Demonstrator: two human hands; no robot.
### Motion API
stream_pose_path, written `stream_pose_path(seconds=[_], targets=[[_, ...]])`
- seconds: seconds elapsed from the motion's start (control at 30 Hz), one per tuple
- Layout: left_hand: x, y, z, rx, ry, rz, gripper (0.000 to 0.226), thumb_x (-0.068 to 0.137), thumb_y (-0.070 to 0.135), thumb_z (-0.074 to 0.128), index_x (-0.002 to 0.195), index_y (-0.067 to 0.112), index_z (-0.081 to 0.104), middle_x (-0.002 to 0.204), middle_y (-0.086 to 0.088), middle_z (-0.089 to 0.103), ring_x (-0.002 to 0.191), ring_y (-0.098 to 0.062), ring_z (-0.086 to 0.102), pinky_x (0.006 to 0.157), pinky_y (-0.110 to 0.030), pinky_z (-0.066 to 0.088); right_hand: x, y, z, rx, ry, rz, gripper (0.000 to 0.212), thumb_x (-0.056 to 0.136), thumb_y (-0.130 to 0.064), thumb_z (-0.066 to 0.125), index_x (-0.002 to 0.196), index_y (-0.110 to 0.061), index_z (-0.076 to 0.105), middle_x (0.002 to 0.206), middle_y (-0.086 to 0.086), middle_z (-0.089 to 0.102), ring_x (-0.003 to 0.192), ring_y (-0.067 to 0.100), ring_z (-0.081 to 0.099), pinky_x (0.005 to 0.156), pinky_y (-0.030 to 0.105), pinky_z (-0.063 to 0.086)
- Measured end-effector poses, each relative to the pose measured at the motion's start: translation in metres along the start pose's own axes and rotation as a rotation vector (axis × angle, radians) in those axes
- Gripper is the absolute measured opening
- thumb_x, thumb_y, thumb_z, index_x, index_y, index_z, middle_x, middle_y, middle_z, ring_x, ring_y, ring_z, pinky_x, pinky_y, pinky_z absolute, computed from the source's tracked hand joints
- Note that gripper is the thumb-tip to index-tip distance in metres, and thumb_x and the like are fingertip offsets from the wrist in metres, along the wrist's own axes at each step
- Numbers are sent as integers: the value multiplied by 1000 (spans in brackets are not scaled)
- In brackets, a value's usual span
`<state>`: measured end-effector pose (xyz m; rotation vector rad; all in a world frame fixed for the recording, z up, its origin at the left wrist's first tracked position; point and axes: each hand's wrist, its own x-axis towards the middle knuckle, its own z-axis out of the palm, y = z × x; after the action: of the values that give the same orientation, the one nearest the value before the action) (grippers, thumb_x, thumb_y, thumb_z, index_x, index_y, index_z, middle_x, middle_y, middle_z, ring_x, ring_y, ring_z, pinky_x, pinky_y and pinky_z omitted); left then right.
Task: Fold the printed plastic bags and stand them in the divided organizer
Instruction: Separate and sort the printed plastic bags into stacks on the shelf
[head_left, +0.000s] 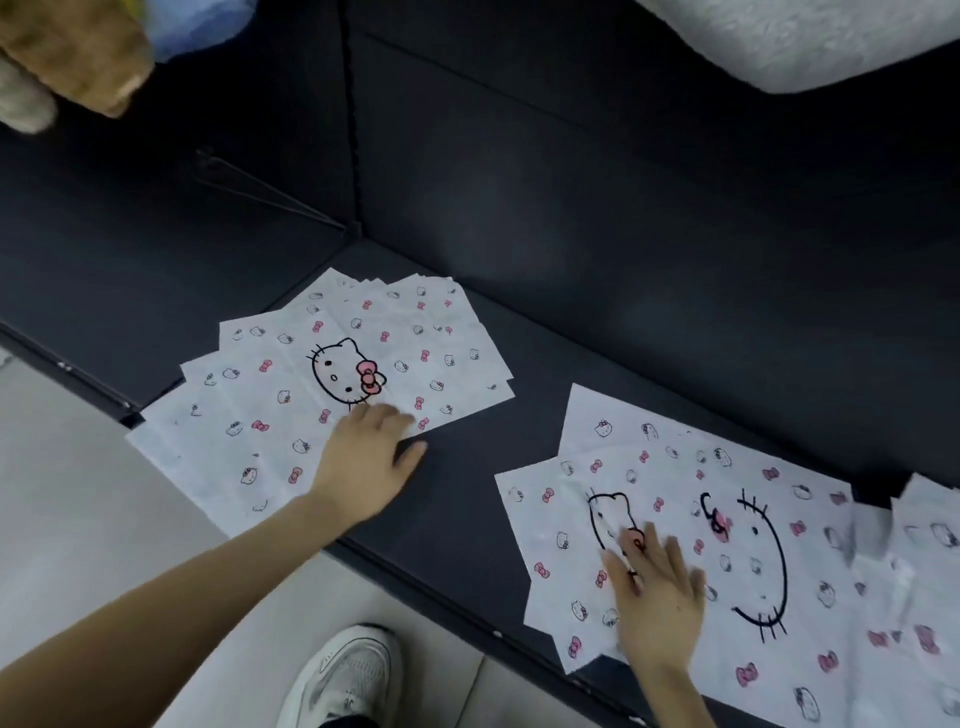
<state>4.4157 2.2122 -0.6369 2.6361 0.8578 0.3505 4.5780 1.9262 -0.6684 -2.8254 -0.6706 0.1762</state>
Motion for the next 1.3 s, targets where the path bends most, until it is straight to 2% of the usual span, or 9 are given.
stream_pose_path(seconds=[0.17,0.3,0.43,0.7,0.83,1.0,1.1,1.2,1.3], targets=[[-34,70,6,-502,-267,-338,71,84,67,42,126,11,58,112,-4,62,100,-18,59,89,-23,43,-4,-22,4,287,216,75,17,85,-12,71,101,-14,76,116,3,68,121,31,56,110,52,30],[-29,91,7,-801,-311,-609,70,89,56,53,143,14,35,118,0,61,105,-16,61,82,-21,45,-9,-64,-18,635,122,114,28,93,-28,59,118,-18,68,123,-5,65,123,15,54,114,42,31],[-14,92,-7,-1125,-134,-667,57,87,35,67,135,17,43,107,-1,67,92,-11,67,81,-31,56,2,-101,-26,864,-40,169,34,96,-43,50,121,-28,67,117,-14,67,112,14,61,101,43,47],[16,34,-62,-840,456,-527,38,93,11,58,122,33,46,85,5,61,70,-12,58,66,-16,48,35,-197,-30,875,-228,-113,37,99,-38,45,134,-28,54,134,-19,53,126,-2,46,107,18,33],[11,-26,-65,-739,516,-761,42,95,10,52,135,17,41,85,3,54,86,-26,59,78,-36,49,37,-194,-13,525,-228,-187,44,101,-36,42,143,-25,42,146,-5,44,135,15,39,115,37,26],[-4,-58,-59,-319,393,-864,57,91,9,57,142,7,33,116,-20,54,111,-42,51,89,-48,41,30,-137,4,231,-85,-176,43,99,-35,45,138,-19,50,146,8,45,137,26,39,114,43,25],[-11,-58,-37,143,211,-512,60,84,21,69,137,6,47,132,-30,48,121,-49,44,102,-59,30,17,-91,6,168,112,-134,45,94,-39,46,122,-9,64,127,18,61,120,36,56,103,56,38],[-12,-47,-7,280,-51,-167,49,92,43,48,130,13,58,133,-24,53,121,-50,48,98,-64,37,3,-42,0,72,85,17,53,92,-48,50,130,-11,59,135,17,55,127,36,50,110,56,27],[-9,-22,5,338,-305,-150,54,97,49,35,141,20,45,151,-17,35,137,-45,28,109,-59,24,-8,0,-10,-13,81,115,84,80,-69,23,139,-15,49,145,13,45,135,33,41,114,54,17]])
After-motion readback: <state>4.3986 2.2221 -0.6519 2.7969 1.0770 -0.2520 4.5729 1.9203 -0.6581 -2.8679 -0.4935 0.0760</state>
